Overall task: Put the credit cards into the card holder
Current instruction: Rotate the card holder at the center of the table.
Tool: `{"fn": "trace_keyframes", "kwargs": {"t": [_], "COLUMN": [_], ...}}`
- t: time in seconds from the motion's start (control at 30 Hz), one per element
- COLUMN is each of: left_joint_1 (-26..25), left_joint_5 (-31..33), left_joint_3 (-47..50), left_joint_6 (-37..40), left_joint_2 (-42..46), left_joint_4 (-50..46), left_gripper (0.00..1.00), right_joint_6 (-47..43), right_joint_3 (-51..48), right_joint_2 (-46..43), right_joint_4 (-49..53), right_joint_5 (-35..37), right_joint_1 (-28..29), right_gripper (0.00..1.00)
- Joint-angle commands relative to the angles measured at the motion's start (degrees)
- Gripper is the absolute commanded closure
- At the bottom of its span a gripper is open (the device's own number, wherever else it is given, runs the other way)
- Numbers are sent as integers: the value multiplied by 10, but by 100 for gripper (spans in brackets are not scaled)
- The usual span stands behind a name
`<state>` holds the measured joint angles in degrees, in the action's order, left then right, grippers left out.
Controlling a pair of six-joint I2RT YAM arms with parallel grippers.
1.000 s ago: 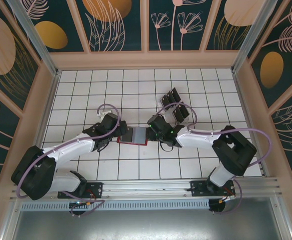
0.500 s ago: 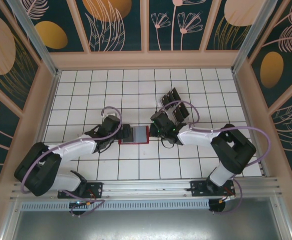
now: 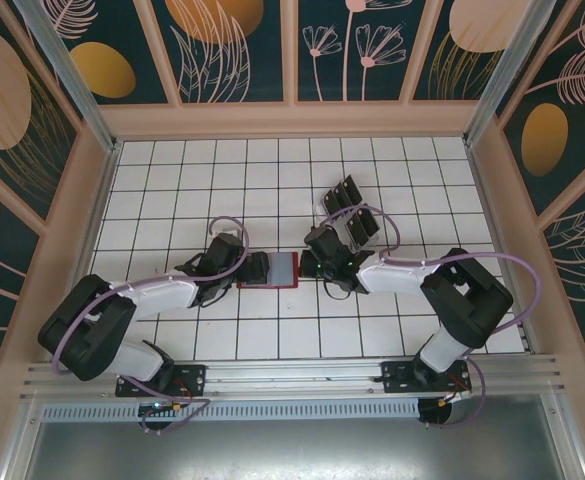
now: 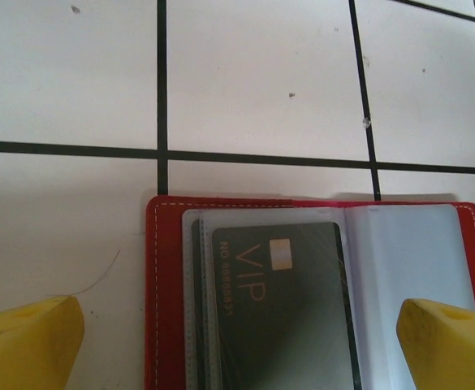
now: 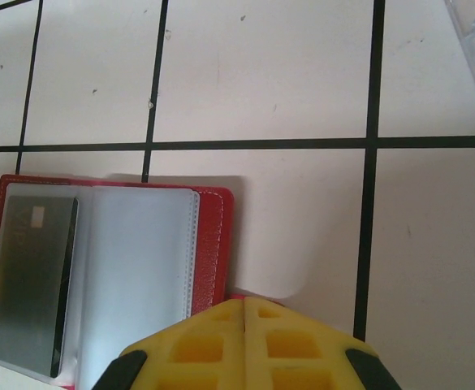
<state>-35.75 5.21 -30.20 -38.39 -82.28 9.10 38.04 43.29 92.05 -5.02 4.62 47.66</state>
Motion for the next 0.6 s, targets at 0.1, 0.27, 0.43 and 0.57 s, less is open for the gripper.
{"fn": "trace_keyframes", "kwargs": {"t": [0.1, 0.27, 0.43, 0.57], "left_joint_1": [1, 1, 1, -1], "left_joint_5": [-22, -43, -60, -66], "left_joint_3": [11, 12, 16, 19], "left_joint_6": [-2, -2, -5, -13], "left_joint_2": [-22, -27, -26, -25], "left_joint_4": [41, 63, 77, 83], "left_gripper": [1, 2, 2, 1], "right_joint_6": [9, 12, 13, 15], "right_joint_3": [-16, -21, -22, -22], "right_joint_2": [8, 9, 11, 16], "right_joint_4": [-21, -28, -32, -36], "right_joint_5": [-10, -15, -18, -22], "right_joint_1": [-3, -4, -4, -4], "right_gripper": [100, 100, 100, 100]}}
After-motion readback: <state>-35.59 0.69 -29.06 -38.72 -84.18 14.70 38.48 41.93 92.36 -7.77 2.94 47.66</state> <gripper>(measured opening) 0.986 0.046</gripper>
